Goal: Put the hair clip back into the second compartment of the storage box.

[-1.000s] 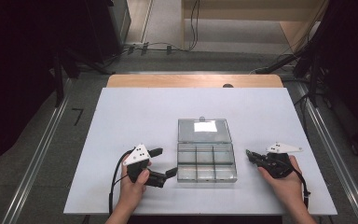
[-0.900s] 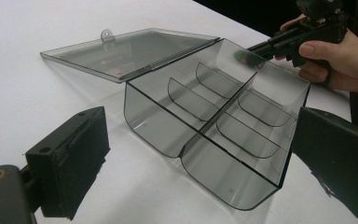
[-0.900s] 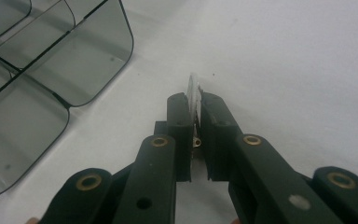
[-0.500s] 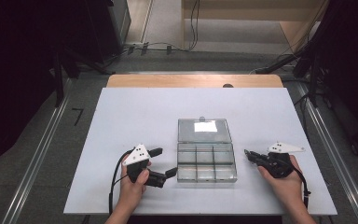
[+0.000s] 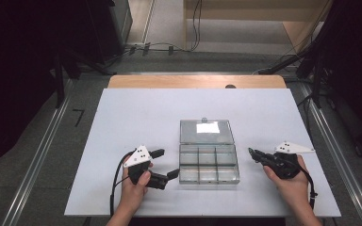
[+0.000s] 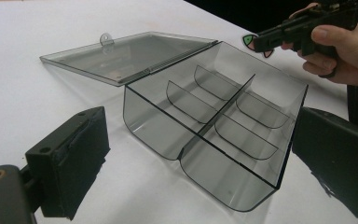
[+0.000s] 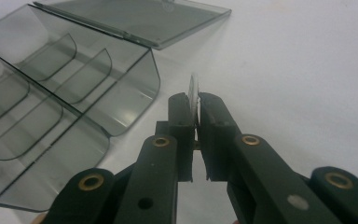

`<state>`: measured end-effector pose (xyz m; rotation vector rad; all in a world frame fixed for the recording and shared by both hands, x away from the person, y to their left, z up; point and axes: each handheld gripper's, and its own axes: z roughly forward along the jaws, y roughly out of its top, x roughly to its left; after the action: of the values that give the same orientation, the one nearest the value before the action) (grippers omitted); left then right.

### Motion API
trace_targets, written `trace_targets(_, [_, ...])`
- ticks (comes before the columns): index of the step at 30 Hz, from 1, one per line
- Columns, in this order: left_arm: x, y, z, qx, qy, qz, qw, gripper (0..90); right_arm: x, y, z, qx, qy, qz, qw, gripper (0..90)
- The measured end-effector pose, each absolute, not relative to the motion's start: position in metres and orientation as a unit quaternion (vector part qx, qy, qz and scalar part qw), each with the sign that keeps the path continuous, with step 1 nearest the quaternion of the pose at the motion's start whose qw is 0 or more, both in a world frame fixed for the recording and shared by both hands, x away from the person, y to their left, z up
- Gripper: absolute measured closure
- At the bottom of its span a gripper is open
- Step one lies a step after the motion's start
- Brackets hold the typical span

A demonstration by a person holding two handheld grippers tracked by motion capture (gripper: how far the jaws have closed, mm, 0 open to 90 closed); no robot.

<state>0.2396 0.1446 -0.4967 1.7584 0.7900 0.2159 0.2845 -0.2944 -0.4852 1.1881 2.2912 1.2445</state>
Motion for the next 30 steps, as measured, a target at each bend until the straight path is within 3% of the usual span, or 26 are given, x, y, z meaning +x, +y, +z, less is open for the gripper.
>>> trace_targets(30, [0.239, 0.145, -0.496, 0.748, 0.335, 0.095, 0.565, 3.6, 0.278, -0.277, -0.464, 0.377, 0.79, 0.463, 0.137, 81.8])
